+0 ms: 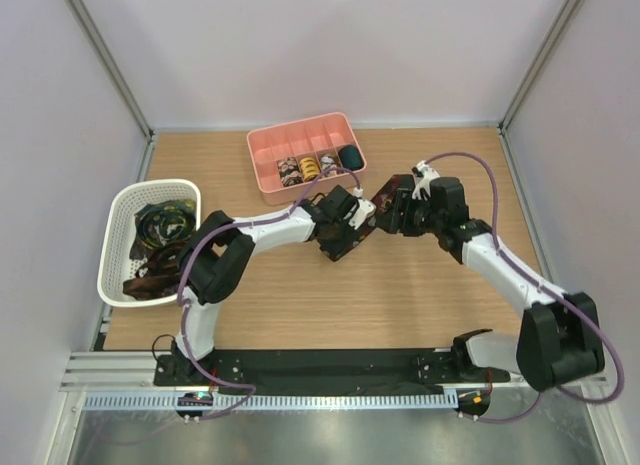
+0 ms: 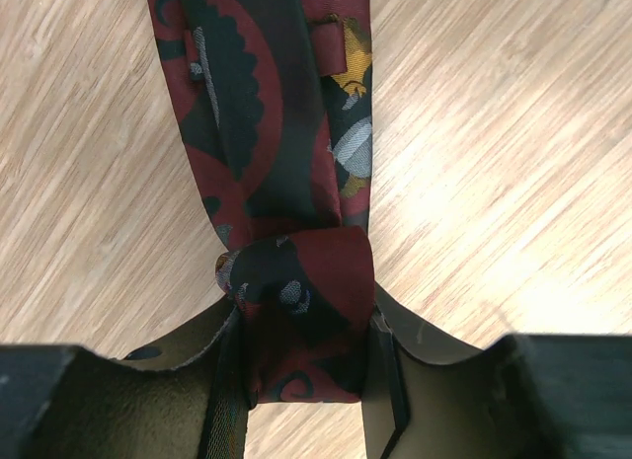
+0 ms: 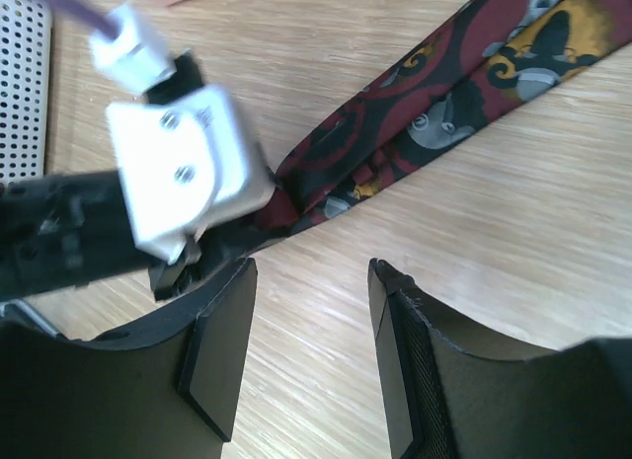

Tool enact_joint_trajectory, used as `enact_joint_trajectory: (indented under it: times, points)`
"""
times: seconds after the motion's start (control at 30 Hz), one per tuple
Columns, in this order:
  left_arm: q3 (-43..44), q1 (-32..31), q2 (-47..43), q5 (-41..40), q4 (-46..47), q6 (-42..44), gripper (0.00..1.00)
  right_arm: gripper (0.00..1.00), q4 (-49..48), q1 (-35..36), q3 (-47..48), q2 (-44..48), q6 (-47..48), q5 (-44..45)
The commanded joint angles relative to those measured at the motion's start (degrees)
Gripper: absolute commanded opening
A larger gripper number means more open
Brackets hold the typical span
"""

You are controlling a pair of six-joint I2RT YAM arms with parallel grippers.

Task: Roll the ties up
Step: Roll the tie

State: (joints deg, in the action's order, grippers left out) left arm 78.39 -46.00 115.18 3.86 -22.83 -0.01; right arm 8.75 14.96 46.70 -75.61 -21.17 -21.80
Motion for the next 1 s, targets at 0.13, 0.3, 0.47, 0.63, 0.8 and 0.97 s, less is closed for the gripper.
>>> enact_joint_trajectory:
  times: [0.13,0.3,0.47,0.63,0.8,0.97]
  points:
    - [3.7,0.2,9.8,0.4,-18.4,-3.9,0.27,0.56,-4.4,8.0,-9.8,17.7,3.9,14.1]
    - [8.4,0.2,12.6,0.9,-24.1,-3.9,0.27,0.5,-3.7,22.5,-11.0,22.0,9.5,20.3]
    - [12.7,0.2,16.1,3.0,-29.3,-3.6,0.26,0.49,-8.5,34.8,-10.8,17.8,11.6,24.1]
    - [15.2,0.2,17.7,4.2,-31.8,-3.5,0.27,0.49,-8.0,47.6,-6.7,10.5,16.8,35.4]
    - [17.4,0.1,19.2,4.5,-34.9,-3.4,0.27,0.5,-0.2,53.8,3.6,-3.3,20.5,45.2]
    - [18.7,0.0,20.1,4.6,-37.1,-3.4,0.27,0.63,10.6,55.7,16.5,-16.6,20.7,54.2]
